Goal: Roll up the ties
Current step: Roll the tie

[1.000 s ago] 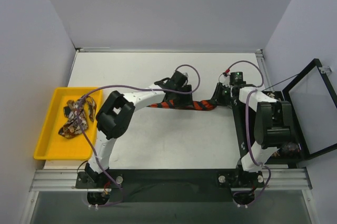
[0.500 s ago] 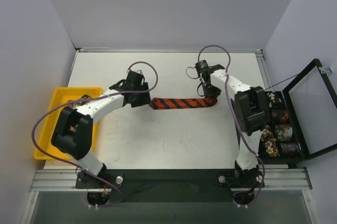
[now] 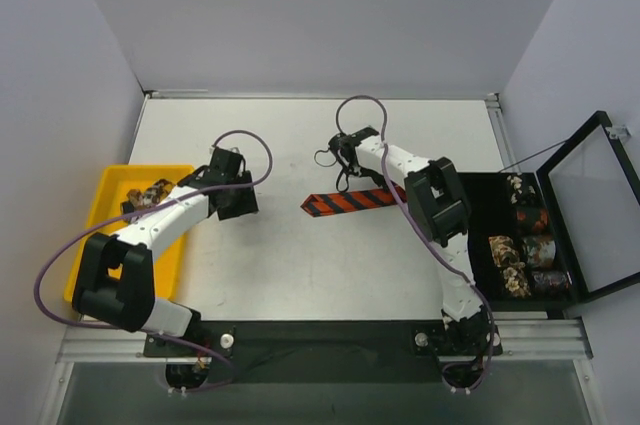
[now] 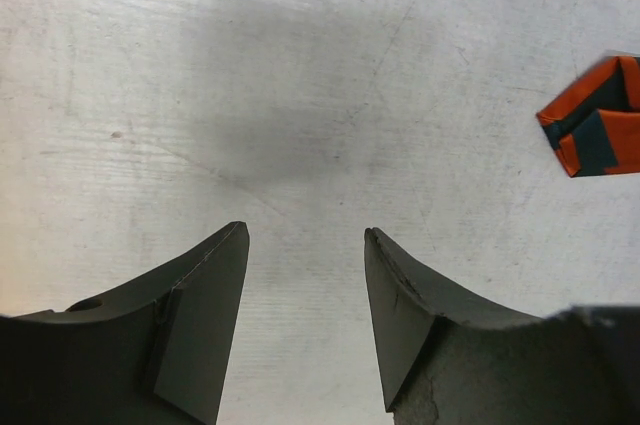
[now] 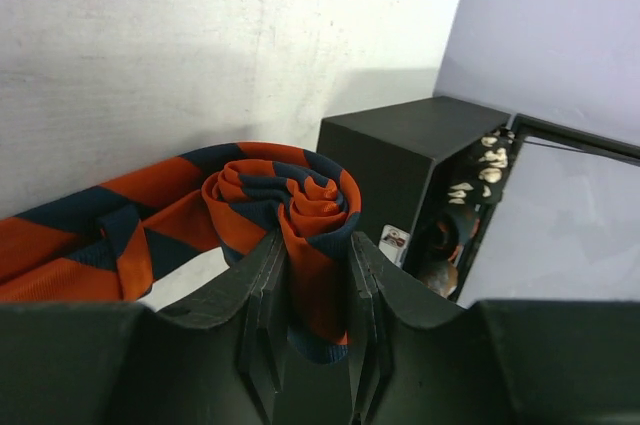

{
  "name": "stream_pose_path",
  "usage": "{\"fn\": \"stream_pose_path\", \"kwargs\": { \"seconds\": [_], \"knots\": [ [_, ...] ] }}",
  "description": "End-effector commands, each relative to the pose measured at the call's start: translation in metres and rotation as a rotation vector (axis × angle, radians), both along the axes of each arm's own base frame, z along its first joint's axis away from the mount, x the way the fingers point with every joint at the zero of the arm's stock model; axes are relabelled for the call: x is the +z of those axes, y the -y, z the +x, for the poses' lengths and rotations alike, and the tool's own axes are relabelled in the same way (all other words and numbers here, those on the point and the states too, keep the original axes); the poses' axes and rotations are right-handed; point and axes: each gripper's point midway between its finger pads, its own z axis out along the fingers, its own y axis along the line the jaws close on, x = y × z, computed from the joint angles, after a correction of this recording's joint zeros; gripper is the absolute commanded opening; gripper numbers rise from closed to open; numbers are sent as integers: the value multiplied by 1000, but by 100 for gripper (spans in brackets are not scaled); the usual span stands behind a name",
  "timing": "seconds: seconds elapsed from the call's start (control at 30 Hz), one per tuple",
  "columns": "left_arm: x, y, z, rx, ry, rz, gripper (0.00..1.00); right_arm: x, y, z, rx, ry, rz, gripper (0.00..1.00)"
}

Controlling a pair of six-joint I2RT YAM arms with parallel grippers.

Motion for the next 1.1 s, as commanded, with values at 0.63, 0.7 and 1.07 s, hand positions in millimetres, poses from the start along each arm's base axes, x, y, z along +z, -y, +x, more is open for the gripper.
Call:
{"fn": "stream_pose_path", "kwargs": {
  "seconds": [0.63, 0.7, 1.07],
  "knots": [
    [6, -17, 1, 29, 56, 47, 60, -50, -54, -41, 84, -150, 63, 1],
    [7, -17, 1, 28, 60, 47, 61, -55, -55, -44, 81, -159, 71, 2],
    [11, -15, 1, 24, 74, 31, 60, -67, -51, -46, 22, -168, 142, 25]
  ]
}}
